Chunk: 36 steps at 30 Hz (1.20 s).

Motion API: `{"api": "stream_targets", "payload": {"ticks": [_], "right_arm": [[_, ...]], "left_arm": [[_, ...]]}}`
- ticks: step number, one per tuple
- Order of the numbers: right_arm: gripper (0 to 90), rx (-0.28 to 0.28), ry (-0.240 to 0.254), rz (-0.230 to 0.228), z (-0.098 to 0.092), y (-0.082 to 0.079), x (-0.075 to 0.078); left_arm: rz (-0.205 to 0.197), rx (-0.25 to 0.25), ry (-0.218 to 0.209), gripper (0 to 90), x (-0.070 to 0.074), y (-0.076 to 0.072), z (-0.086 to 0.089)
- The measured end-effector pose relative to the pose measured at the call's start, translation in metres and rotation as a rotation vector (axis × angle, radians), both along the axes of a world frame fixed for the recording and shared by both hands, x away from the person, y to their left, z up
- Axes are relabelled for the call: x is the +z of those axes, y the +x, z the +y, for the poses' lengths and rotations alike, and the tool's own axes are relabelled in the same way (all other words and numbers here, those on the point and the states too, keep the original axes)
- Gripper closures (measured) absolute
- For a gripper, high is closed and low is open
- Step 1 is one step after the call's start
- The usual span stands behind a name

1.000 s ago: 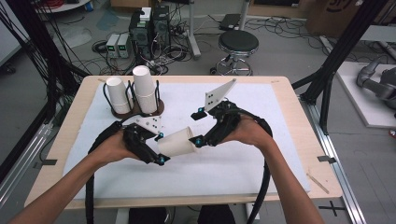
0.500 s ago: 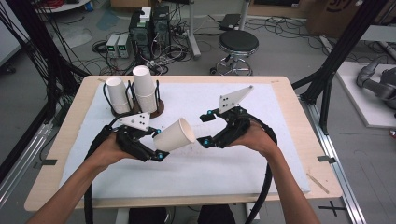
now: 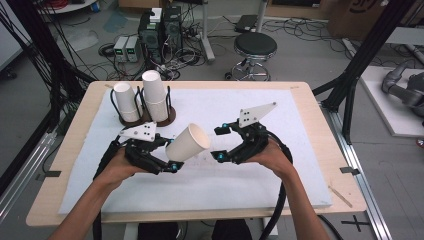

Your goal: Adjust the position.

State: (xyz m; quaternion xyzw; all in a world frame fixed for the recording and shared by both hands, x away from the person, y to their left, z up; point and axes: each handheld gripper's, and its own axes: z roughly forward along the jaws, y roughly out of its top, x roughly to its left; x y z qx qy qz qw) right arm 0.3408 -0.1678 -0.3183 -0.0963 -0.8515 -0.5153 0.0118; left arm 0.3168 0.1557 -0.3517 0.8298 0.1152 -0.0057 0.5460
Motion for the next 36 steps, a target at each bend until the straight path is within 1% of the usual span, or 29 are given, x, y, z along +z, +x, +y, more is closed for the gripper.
{"api": "stream_targets", "payload": {"ticks": [2,3,5,6,7,9,10,12,13,14,17,18,19,22,24,29,31,36], "right_arm": [[18.4,-0.007,0.013,0.013,0.0,-0.001,-0.003],[18.4,-0.003,0.018,0.009,0.0,-0.001,-0.005],[18.4,0.0,0.026,0.018,0.001,-0.002,-0.008],[18.4,0.001,0.035,0.015,0.001,-0.003,-0.009],[18.4,0.001,0.041,0.023,0.002,-0.003,-0.01],[18.4,0.003,0.056,0.02,0.003,-0.004,-0.013],[18.4,0.005,0.061,0.023,0.004,-0.004,-0.014],[18.4,0.008,0.07,0.025,0.006,-0.005,-0.017],[18.5,0.007,0.079,0.021,0.007,-0.005,-0.018],[18.5,0.012,0.086,0.028,0.007,-0.006,-0.019],[18.4,0.022,0.118,0.03,0.009,-0.006,-0.021],[18.4,0.024,0.121,0.031,0.009,-0.006,-0.022],[18.5,0.028,0.128,0.031,0.011,-0.006,-0.022],[18.4,0.038,0.131,0.034,0.014,-0.007,-0.023],[18.5,0.052,0.138,0.029,0.017,-0.008,-0.022],[18.5,0.077,0.154,0.033,0.027,-0.008,-0.022],[18.5,0.087,0.158,0.033,0.031,-0.008,-0.022],[18.5,0.104,0.173,0.036,0.036,-0.007,-0.021]], "left_arm": [[0.001,-0.003,-0.023,36.2,-0.002,0.0,0.0],[-0.002,0.002,-0.035,36.2,-0.003,-0.001,0.0],[-0.003,-0.002,-0.058,36.2,-0.006,-0.002,0.0],[-0.005,0.006,-0.069,36.2,-0.007,-0.002,0.0],[-0.003,0.005,-0.079,36.2,-0.008,-0.002,-0.001],[-0.003,0.014,-0.092,36.2,-0.01,-0.003,-0.001],[-0.003,0.006,-0.097,36.2,-0.01,-0.003,-0.001],[-0.011,0.007,-0.109,36.2,-0.012,-0.004,-0.003],[-0.007,0.004,-0.121,36.2,-0.013,-0.004,-0.003],[-0.01,0.002,-0.13,36.2,-0.014,-0.004,-0.004],[-0.008,0.001,-0.159,36.2,-0.019,-0.005,-0.005],[-0.004,0.001,-0.166,36.2,-0.021,-0.005,-0.006],[-0.003,-0.001,-0.167,36.2,-0.022,-0.005,-0.006],[-0.001,-0.002,-0.173,36.2,-0.025,-0.007,-0.009],[-0.007,-0.008,-0.179,36.2,-0.025,-0.007,-0.011],[-0.019,-0.013,-0.204,36.2,-0.024,-0.009,-0.016],[-0.023,-0.022,-0.207,36.2,-0.023,-0.009,-0.018],[-0.032,-0.031,-0.199,36.2,-0.024,-0.011,-0.02]]}}
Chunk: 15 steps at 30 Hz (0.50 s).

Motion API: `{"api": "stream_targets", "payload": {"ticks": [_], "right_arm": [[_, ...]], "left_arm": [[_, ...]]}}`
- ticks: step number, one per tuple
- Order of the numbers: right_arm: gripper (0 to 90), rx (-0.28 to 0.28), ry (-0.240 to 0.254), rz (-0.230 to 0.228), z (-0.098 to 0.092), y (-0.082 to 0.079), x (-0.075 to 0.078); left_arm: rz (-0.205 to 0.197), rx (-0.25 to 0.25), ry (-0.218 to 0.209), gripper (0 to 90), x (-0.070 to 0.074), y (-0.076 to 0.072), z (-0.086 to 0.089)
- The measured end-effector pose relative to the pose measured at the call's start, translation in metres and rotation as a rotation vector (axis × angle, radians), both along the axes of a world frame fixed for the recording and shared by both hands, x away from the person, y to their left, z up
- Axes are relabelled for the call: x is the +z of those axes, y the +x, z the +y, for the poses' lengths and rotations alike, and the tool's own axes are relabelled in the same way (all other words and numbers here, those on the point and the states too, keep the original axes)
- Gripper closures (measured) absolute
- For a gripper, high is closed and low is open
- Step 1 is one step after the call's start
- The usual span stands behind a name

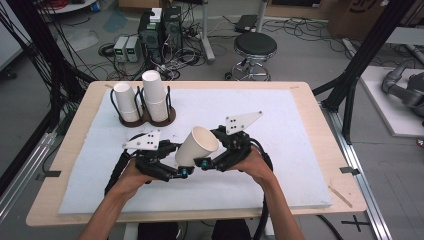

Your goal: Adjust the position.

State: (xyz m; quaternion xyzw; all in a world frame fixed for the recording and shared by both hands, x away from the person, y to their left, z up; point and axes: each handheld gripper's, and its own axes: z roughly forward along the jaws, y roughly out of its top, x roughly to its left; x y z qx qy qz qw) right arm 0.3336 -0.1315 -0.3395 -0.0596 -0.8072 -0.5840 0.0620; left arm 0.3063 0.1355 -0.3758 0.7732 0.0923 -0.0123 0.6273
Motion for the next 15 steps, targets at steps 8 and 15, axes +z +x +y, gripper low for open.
{"api": "stream_targets", "payload": {"ticks": [8,15], "right_arm": [[24.0,0.045,0.058,0.019,0.0002,0.001,0.0009],[27.6,0.051,0.049,0.007,-0.0014,0.0008,0.0015]], "left_arm": [[-0.016,-0.022,0.019,36.3,-0.004,-0.002,-0.0072],[-0.026,-0.022,0.021,36.4,-0.0049,-0.0019,-0.0082]]}}
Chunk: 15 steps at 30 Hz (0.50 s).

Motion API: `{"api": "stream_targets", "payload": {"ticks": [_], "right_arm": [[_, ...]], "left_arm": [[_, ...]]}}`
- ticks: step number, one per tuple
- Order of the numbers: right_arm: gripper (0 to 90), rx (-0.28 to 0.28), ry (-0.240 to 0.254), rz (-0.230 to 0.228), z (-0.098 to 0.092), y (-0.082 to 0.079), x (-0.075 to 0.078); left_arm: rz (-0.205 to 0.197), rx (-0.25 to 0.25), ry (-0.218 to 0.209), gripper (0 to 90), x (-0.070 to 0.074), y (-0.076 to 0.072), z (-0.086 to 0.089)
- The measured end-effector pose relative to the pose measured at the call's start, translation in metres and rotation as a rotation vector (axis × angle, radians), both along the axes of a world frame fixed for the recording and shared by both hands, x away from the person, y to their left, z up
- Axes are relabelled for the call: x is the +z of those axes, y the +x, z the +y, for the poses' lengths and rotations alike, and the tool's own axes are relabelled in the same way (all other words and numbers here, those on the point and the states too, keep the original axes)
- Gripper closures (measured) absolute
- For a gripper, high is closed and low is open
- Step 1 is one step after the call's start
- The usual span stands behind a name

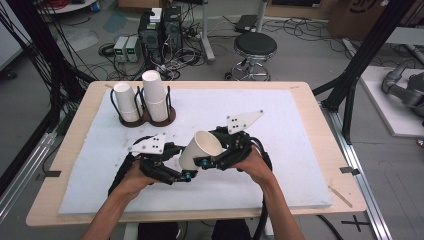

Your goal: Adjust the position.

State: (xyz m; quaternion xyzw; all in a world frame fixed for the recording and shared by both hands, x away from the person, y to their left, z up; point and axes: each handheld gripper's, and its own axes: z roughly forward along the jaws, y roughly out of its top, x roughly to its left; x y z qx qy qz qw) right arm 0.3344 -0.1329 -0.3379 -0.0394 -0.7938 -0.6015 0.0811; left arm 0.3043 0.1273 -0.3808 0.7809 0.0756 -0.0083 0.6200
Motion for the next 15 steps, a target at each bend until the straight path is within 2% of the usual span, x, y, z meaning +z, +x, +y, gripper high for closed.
{"api": "stream_targets", "payload": {"ticks": [5,7,8,9,11,12,15], "right_arm": [[28.6,0.0,-0.005,-0.003,0.0003,-0.0003,0.0001],[28.6,-0.002,-0.006,0.001,0.0006,-0.0006,0.0002],[28.6,-0.007,-0.007,-0.005,0.0004,-0.001,0.0004],[28.7,-0.017,-0.009,-0.013,-0.0002,-0.0013,0.0009],[28.7,-0.022,0.003,-0.009,-0.0026,-0.0007,0.0016],[28.7,-0.033,0.003,-0.012,-0.0038,-0.0005,0.0021],[28.7,-0.043,-0.002,-0.01,-0.0065,0.0001,0.0028]], "left_arm": [[0.002,0.002,0.007,36.2,0.0001,-0.0004,0.0003],[0.02,0.003,0.001,35.0,0.0002,-0.0005,0.0006],[0.014,0.017,0.005,28.2,0.0004,-0.0005,0.0005],[0.017,0.04,0.015,16.3,0.0005,-0.0009,0.0007],[0.036,0.075,0.036,5.1,0.0002,0.0008,0.0022],[0.048,0.086,0.036,1.7,0.0,0.0015,0.0038],[0.052,0.09,0.041,1.7,0.0,0.0021,0.0073]]}}
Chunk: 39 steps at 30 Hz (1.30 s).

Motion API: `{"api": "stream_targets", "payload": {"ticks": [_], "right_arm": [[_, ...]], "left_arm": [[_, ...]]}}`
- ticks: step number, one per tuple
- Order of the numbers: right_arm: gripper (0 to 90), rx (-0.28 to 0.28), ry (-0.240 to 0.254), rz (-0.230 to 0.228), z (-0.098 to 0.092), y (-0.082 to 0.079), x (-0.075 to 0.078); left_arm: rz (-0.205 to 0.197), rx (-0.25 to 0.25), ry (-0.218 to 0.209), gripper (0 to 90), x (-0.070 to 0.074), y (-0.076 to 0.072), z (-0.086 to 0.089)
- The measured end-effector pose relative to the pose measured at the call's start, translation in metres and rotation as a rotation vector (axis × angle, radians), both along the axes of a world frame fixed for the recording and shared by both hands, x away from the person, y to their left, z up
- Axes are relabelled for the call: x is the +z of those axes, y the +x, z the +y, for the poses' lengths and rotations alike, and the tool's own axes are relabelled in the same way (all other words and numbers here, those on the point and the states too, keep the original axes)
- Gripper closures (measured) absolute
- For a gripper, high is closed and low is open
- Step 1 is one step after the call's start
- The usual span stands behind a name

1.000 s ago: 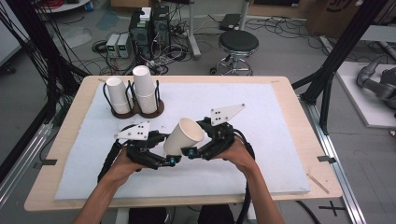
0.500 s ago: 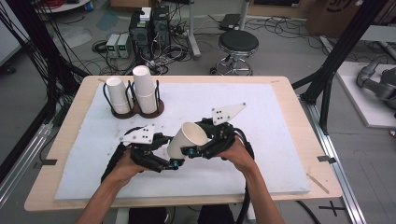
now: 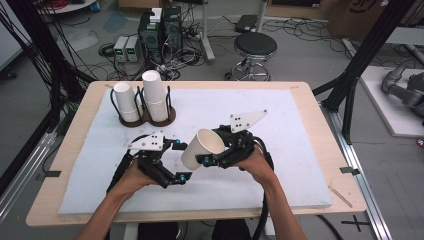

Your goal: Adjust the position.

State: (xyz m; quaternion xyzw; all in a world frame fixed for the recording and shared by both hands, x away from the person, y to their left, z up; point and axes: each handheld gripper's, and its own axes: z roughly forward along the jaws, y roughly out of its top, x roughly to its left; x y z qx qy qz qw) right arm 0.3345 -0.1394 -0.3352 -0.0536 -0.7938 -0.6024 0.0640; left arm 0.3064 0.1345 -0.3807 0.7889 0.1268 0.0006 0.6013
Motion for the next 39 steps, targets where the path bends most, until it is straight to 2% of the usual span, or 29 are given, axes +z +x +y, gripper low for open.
{"api": "stream_targets", "payload": {"ticks": [8,11,18,22,30,34,39], "right_arm": [[28.7,-0.006,-0.014,0.0,-0.001,0.0,0.0],[28.7,-0.015,-0.025,-0.004,-0.001,0.001,-0.001],[28.7,-0.081,-0.052,-0.016,-0.01,0.003,-0.001],[28.7,-0.109,-0.065,-0.014,-0.015,0.004,-0.001],[28.7,-0.144,-0.072,-0.028,-0.021,0.005,-0.001],[28.7,-0.162,-0.076,-0.031,-0.024,0.006,-0.001],[28.7,-0.163,-0.083,-0.03,-0.025,0.005,0.0]], "left_arm": [[-0.012,0.044,0.042,1.7,0.001,0.0,0.006],[-0.016,0.084,0.064,1.7,0.001,0.001,0.012],[-0.022,0.186,0.107,1.7,-0.002,0.001,0.037],[-0.027,0.268,0.132,1.7,-0.008,0.001,0.052],[-0.029,0.387,0.126,1.7,-0.023,-0.001,0.082],[-0.044,0.438,0.113,1.7,-0.031,-0.004,0.094],[-0.066,0.473,0.069,1.7,-0.042,-0.006,0.105]]}}
